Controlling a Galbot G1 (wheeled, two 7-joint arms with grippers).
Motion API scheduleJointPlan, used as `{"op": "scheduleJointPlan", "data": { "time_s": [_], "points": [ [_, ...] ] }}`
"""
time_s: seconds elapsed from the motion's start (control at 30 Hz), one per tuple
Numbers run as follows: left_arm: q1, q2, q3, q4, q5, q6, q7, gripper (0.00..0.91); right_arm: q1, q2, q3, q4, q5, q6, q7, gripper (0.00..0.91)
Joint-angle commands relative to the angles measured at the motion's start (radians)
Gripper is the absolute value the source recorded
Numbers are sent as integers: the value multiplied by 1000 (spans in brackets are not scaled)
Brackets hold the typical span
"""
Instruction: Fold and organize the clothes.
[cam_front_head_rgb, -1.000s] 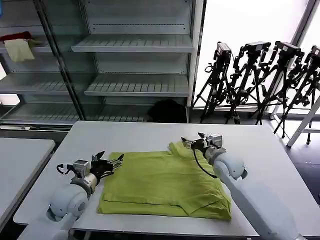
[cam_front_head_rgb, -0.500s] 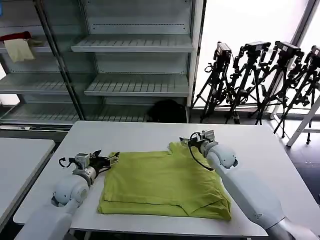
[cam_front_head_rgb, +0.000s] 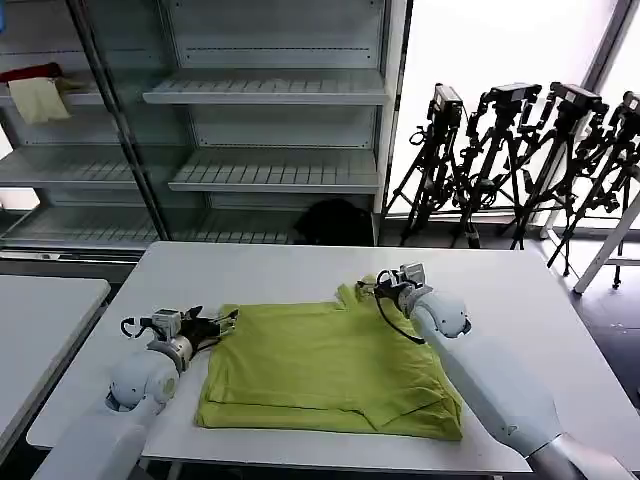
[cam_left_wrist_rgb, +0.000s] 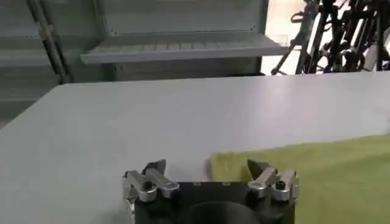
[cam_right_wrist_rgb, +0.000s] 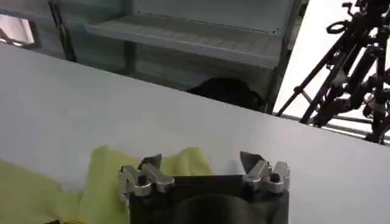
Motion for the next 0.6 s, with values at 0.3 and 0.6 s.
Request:
{"op": "scheduleJointPlan", "data": {
  "time_s": [0.3,0.6],
  "points": [
    [-1,3,8,22,17,-1,42,10,-18,2,-3,-12,-21,-1,-20,0],
    [11,9,1,9,35,-2,75,0,-25,-9,-4,13,-19,15,-24,0]
  ]
}}
